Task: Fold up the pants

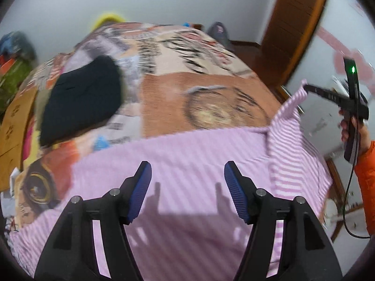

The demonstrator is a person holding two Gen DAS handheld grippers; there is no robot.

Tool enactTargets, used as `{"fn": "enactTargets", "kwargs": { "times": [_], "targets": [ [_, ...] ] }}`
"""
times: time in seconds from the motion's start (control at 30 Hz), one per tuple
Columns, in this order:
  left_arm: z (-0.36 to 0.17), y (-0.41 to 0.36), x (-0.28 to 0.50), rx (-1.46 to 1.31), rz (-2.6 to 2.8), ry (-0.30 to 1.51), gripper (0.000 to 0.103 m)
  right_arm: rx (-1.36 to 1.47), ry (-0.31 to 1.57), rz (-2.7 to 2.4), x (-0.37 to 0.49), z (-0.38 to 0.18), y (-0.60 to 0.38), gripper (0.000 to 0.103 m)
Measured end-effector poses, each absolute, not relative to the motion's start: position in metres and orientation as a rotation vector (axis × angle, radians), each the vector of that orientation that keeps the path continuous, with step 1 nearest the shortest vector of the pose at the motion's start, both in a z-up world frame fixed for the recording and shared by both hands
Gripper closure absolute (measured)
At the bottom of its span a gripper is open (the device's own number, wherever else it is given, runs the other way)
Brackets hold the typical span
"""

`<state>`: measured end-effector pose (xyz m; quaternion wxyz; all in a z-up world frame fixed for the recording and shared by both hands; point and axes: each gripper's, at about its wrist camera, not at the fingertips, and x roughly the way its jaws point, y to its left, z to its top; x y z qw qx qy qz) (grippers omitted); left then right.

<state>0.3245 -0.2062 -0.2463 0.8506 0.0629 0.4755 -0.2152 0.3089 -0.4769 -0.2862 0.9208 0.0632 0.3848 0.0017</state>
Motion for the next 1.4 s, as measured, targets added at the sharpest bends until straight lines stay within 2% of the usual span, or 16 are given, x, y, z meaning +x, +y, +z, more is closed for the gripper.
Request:
{"fn": "enactTargets", "kwargs": {
  "times": [0.33,0.4,0.47,0.5,0.53,0.57,0.63,1.03,1.2,1.4],
  "targets": [
    [-0.288,-0.294,0.287,0.193,-0.64,1.11,0.04,0.199,0.741,-0.054,0.255,-0.274,-0.514,0.096],
    [-0.293,-0.303,0.282,0.196,-0.666,1.122,0.047,0.212,0.736,-0.061,0.25,-0.273,-0.521,0.096],
    [-0.296,-0.312,0.28,0.207,-0.683,1.128,0.063,0.228,0.727,-0.06,0.25,-0.271,-0.523,0.096],
    [-0.296,-0.315,0.278,0.213,-0.685,1.126,0.067,0.235,0.722,-0.058,0.248,-0.27,-0.525,0.096],
    [-0.297,-0.318,0.278,0.213,-0.696,1.126,0.077,0.242,0.716,-0.054,0.25,-0.268,-0.526,0.096],
    [-0.297,-0.319,0.276,0.207,-0.708,1.129,0.091,0.243,0.709,-0.052,0.25,-0.266,-0.527,0.096],
    [-0.295,-0.322,0.277,0.195,-0.726,1.135,0.1,0.239,0.695,-0.046,0.25,-0.262,-0.527,0.096],
    [-0.208,-0.327,0.261,0.192,-0.713,0.881,0.101,0.219,0.542,-0.037,0.246,-0.214,-0.53,0.096],
    [-0.227,-0.347,0.245,0.238,-0.767,0.932,0.101,0.252,0.579,-0.058,0.224,-0.239,-0.542,0.096],
    [-0.277,-0.366,0.22,0.285,-0.827,1.06,0.101,0.316,0.727,-0.107,0.187,-0.308,-0.561,0.096]
  ]
}}
